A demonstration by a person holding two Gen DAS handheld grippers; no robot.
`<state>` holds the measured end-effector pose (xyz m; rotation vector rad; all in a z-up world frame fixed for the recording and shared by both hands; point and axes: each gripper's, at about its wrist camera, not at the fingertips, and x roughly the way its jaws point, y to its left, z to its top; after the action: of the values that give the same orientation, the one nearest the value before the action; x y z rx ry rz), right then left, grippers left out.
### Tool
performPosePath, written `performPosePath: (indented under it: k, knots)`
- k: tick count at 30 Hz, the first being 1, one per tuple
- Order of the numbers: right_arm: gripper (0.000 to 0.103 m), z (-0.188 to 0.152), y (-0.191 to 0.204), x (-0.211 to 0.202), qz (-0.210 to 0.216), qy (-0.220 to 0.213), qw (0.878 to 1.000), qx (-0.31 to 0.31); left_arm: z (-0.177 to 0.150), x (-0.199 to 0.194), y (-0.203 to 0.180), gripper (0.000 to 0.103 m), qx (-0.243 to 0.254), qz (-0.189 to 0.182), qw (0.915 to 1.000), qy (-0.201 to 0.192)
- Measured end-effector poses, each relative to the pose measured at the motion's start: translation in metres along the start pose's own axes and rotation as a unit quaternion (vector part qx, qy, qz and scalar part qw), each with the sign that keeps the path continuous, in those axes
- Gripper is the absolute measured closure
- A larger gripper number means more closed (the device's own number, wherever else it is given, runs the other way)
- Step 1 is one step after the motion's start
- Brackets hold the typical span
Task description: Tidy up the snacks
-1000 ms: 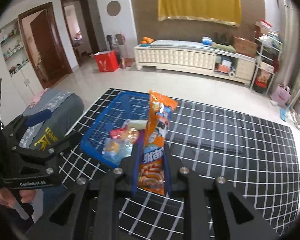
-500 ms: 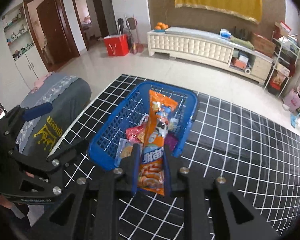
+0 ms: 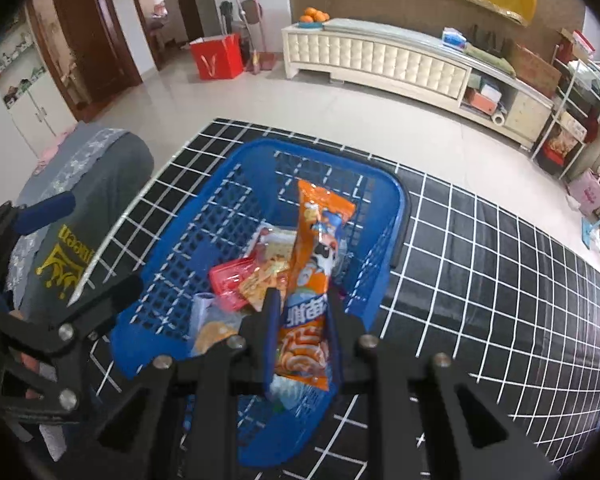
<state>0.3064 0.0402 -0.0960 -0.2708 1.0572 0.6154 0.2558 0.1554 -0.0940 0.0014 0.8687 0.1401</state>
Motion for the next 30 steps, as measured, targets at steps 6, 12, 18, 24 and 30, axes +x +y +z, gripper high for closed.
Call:
performPosePath:
  k: [6, 12, 18, 24, 30]
  knots:
    - [0.039, 0.001, -0.005, 0.012, -0.036, 0.005, 0.999, 0.002, 0.003, 0.014, 0.004, 0.000, -0.006, -0.001, 0.9999, 0.009]
    - [0.018, -0.009, -0.009, -0.010, -0.036, -0.034, 0.999, -0.004, -0.003, 0.015, 0.005, 0.000, -0.014, -0.003, 0.9998, 0.013]
    - [0.018, -0.020, -0.021, -0.046, -0.027, -0.058, 0.998, 0.017, -0.010, -0.009, -0.006, 0.000, -0.014, -0.014, 0.9998, -0.003]
    - [0.018, -0.039, -0.023, -0.087, -0.031, -0.090, 0.995, 0.033, -0.013, -0.051, -0.020, 0.000, -0.016, -0.025, 0.9988, -0.039]
    - [0.008, -0.069, -0.026, -0.143, -0.031, -0.146, 0.988, 0.044, -0.024, -0.110, -0.036, 0.000, -0.016, -0.036, 0.9953, -0.089]
